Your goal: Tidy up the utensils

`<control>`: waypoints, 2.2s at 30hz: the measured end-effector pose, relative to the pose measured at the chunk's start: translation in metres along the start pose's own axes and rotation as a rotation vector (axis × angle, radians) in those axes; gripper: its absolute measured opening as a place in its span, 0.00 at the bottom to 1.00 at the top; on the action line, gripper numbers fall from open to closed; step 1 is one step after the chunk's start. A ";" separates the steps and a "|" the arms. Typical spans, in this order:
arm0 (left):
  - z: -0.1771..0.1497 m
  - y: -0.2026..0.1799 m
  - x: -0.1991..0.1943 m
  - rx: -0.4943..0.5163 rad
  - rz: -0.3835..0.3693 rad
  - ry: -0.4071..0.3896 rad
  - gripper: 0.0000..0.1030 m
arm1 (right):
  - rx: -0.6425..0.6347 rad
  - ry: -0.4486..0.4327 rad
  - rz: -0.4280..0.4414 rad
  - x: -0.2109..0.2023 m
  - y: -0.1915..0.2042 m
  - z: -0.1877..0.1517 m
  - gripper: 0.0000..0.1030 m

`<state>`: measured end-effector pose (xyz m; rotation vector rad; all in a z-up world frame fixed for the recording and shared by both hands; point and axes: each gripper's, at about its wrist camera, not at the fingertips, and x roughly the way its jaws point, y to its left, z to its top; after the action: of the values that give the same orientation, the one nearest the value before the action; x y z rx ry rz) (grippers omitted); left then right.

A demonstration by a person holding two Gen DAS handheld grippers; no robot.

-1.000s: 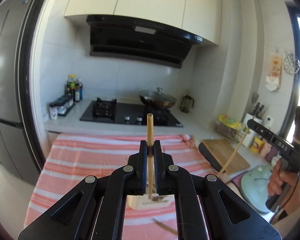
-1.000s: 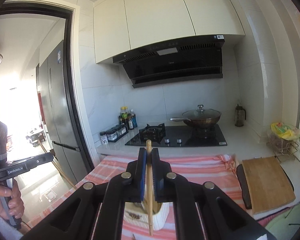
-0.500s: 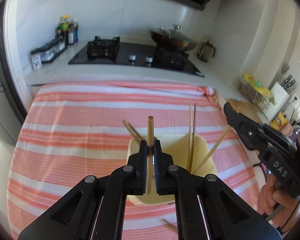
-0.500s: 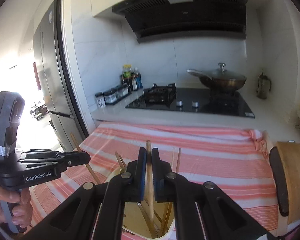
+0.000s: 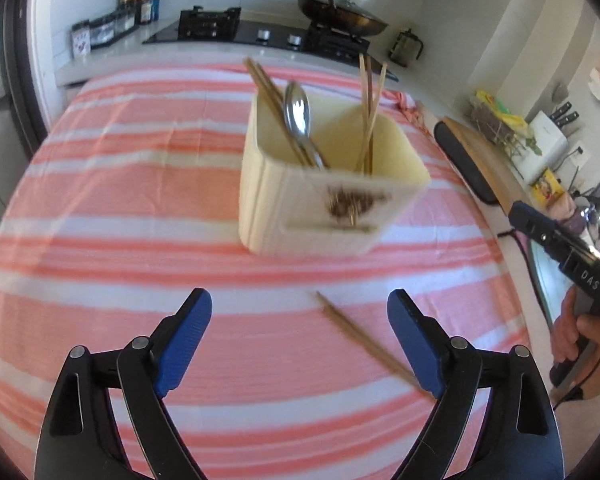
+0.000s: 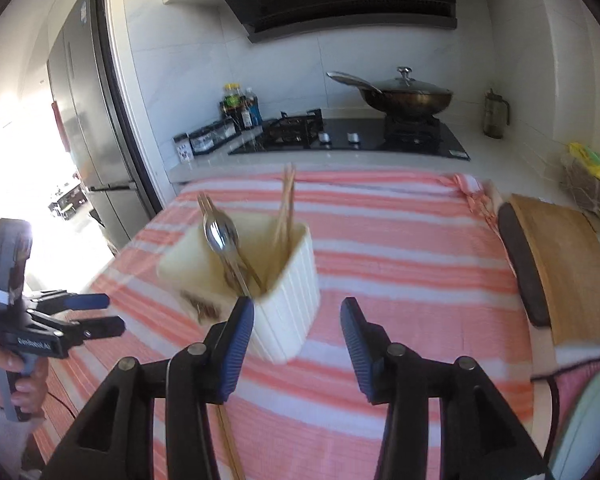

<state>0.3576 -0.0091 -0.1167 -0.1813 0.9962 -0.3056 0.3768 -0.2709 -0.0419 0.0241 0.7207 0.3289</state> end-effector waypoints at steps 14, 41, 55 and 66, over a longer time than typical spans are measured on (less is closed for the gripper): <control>-0.109 -0.050 0.045 -0.007 0.147 -0.013 0.88 | 0.114 0.210 -0.238 -0.024 -0.020 -0.196 0.45; -0.121 -0.057 0.055 0.067 0.244 -0.022 0.99 | 0.103 0.173 -0.251 -0.024 -0.017 -0.202 0.48; -0.123 -0.039 0.042 -0.019 0.215 -0.049 0.99 | 0.143 0.164 -0.200 -0.029 -0.024 -0.202 0.49; -0.133 -0.011 0.026 -0.076 0.224 -0.074 0.99 | 0.088 0.260 0.072 -0.011 0.017 -0.184 0.23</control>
<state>0.2561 -0.0295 -0.2054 -0.1478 0.9459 -0.0563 0.2442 -0.2743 -0.1715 0.0922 0.9939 0.3734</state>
